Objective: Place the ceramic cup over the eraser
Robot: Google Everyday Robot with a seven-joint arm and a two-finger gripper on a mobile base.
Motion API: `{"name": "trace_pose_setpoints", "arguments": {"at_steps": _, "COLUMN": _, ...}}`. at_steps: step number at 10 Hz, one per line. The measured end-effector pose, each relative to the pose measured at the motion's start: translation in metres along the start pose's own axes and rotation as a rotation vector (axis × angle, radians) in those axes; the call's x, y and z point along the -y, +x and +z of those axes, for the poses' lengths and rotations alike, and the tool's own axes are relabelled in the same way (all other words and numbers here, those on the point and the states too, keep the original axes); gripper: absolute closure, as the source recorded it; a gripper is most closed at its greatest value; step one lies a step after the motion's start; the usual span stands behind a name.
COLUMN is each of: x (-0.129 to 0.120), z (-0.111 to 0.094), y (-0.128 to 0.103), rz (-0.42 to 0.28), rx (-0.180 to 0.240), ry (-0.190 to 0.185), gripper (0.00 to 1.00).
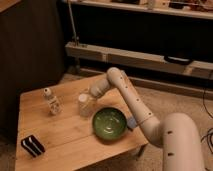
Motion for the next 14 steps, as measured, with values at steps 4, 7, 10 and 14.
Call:
{"name": "trace_pose_setpoints", "arguments": {"at_steps": 4, "x": 0.012, "z": -0.004, "y": 0.018, "rz": -0.006, "rx": -0.027, "ry": 0.057, "gripper": 0.98}}
{"name": "trace_pose_setpoints", "arguments": {"at_steps": 7, "x": 0.019, "z": -0.013, "y": 0.051, "rz": -0.044, "rx": -0.050, "ry": 0.077, "gripper": 1.00}}
{"name": "trace_pose_setpoints", "arguments": {"at_steps": 10, "x": 0.034, "z": -0.018, "y": 0.084, "rz": -0.085, "rx": -0.063, "ry": 0.104, "gripper": 1.00}}
{"name": "trace_pose_setpoints", "arguments": {"at_steps": 14, "x": 0.067, "z": -0.017, "y": 0.128, "rz": -0.133, "rx": -0.106, "ry": 0.171, "gripper": 1.00}}
